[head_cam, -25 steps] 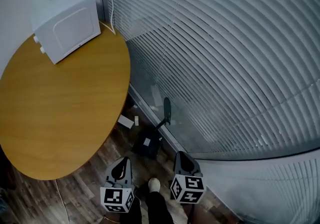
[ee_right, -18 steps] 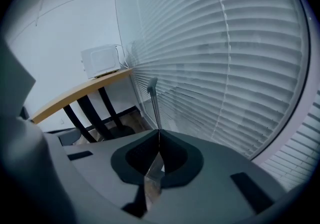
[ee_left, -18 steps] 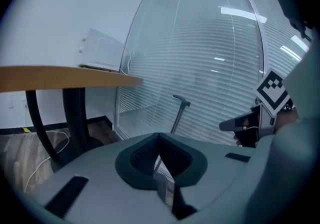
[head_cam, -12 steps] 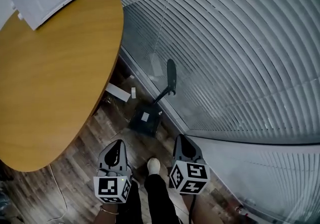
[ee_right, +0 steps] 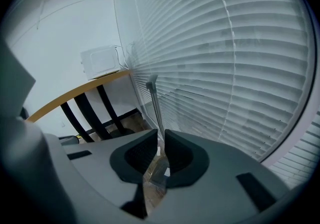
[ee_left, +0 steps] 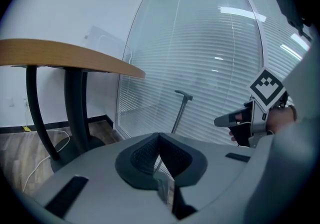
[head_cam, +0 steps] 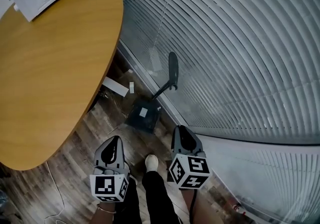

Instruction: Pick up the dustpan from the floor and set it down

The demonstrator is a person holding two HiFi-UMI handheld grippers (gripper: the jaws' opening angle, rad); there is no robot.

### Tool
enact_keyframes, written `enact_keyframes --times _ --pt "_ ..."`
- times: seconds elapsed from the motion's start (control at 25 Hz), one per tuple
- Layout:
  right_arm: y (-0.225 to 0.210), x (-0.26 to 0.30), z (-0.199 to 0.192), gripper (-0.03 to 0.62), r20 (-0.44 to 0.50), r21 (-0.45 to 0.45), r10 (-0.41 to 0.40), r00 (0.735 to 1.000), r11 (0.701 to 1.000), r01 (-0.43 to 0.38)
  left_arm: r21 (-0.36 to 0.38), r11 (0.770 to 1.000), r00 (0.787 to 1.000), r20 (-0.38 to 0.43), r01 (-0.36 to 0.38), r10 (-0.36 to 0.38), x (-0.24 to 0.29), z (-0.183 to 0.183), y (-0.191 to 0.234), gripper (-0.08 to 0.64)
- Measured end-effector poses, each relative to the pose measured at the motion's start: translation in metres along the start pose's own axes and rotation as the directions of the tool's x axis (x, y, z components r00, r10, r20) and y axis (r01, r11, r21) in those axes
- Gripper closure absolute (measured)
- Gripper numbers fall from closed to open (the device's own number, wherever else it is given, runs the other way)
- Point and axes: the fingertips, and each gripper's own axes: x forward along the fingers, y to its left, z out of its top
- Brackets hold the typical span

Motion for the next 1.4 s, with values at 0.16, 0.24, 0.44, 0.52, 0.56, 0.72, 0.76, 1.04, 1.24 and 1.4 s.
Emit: enact_keyframes --times 0.16,0.24,0.44,0.52,0.56,0.72,0.76,1.04,1.24,1.4 --pt "0.006 0.011 0.003 0.536 -0.002 -0.004 0.019 1.0 1.0 -0.019 -0.004 1.0 1.0 -0.005 -0.015 0.015 0.001 -0.002 0.008 0.545" --pt "0.008 0.017 0.004 0.464 -0.007 -0.005 0.03 1.0 1.0 -0.03 -0.008 1.0 1.0 -0.007 -0.024 0.024 0.001 -0.003 0.012 0.545" --pt "0.01 0.028 0.008 0.437 -0.009 -0.022 0.044 0.999 0.999 -0.045 -0.019 0.999 0.999 -0.009 -0.043 0.043 0.003 -0.007 0.015 0.545" --pt "0.011 0.034 0.01 0.42 -0.008 -0.028 0.053 0.999 0.998 -0.053 -0.021 0.999 0.999 -0.014 -0.049 0.048 0.004 -0.009 0.015 0.545" --pt "0.011 0.038 0.011 0.416 -0.007 -0.031 0.057 0.998 0.998 -0.057 -0.023 0.998 0.999 -0.015 -0.051 0.051 0.006 -0.009 0.016 0.544" --pt "0.014 0.051 0.017 0.407 -0.006 -0.05 0.065 0.998 0.997 -0.065 -0.025 0.998 0.998 -0.023 -0.058 0.057 0.009 -0.01 0.02 0.545" --pt "0.015 0.054 0.019 0.405 -0.007 -0.055 0.067 0.998 0.996 -0.067 -0.027 0.998 0.998 -0.026 -0.06 0.059 0.01 -0.011 0.021 0.543" --pt "0.018 0.075 0.025 0.402 -0.018 -0.069 0.076 0.997 0.995 -0.077 -0.067 0.994 0.996 -0.036 -0.081 0.079 0.019 -0.014 0.029 0.544" --pt "0.018 0.089 0.027 0.4 -0.03 -0.075 0.08 0.996 0.994 -0.082 -0.079 0.992 0.994 -0.048 -0.097 0.094 0.026 -0.017 0.034 0.545" --pt "0.016 0.101 0.034 0.4 -0.028 -0.071 0.074 0.997 0.995 -0.075 -0.079 0.992 0.994 -0.055 -0.098 0.094 0.034 -0.016 0.036 0.545"
